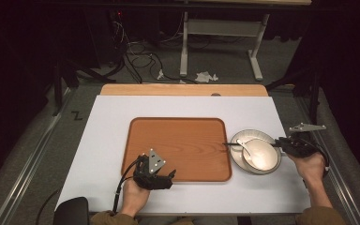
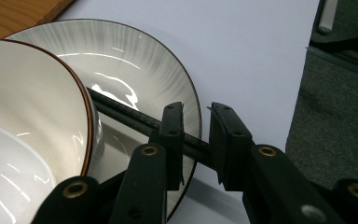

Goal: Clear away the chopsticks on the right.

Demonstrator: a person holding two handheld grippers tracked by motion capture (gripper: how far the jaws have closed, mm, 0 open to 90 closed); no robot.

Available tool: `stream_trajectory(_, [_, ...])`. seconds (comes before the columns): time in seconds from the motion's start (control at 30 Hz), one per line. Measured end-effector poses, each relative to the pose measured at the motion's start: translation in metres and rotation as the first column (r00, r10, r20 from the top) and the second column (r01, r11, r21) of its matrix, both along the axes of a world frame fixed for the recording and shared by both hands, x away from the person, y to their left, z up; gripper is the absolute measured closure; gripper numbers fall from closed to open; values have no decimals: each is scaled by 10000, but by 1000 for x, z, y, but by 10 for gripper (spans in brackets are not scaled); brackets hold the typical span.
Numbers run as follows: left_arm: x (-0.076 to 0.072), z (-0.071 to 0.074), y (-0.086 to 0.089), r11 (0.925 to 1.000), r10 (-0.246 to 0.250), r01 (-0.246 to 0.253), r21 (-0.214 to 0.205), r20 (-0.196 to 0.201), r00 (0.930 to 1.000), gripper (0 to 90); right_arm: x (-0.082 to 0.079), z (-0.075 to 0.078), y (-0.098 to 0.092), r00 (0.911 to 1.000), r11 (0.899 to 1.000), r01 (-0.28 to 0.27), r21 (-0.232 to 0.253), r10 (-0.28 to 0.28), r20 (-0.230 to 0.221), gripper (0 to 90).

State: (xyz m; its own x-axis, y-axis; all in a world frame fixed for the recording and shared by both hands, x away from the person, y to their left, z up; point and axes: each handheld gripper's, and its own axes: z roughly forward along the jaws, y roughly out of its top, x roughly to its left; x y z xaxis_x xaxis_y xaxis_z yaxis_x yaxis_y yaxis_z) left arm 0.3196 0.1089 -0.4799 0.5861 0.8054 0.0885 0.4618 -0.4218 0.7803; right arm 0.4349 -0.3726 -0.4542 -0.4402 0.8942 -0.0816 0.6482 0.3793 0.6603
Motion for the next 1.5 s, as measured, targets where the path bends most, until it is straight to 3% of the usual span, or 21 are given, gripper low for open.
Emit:
stream_trajectory(0.37, [-3,-1,4,9998,179,-179,84,6,9998,164,10,-5,5,9993,9993,-259,-274,252,-269,720])
stream_trajectory(0.67, [-6,-1,4,9998,160,-161,131,75,9998,164,14,-5,7,9981,9990,-426,-132,420,-456,721])
stream_trajectory(1.03, [-8,-1,3,9991,186,-192,385,172,9997,164,17,-6,7,9963,9977,-665,-92,659,-557,792])
stream_trajectory(1.3, [-9,0,3,9997,151,-152,193,73,9999,164,19,-7,7,9942,9964,-846,-17,843,-671,796])
stream_trajectory(1.5, [-13,2,2,9999,47,-50,105,278,9996,164,20,-11,8,9934,9961,-881,-97,871,-752,856])
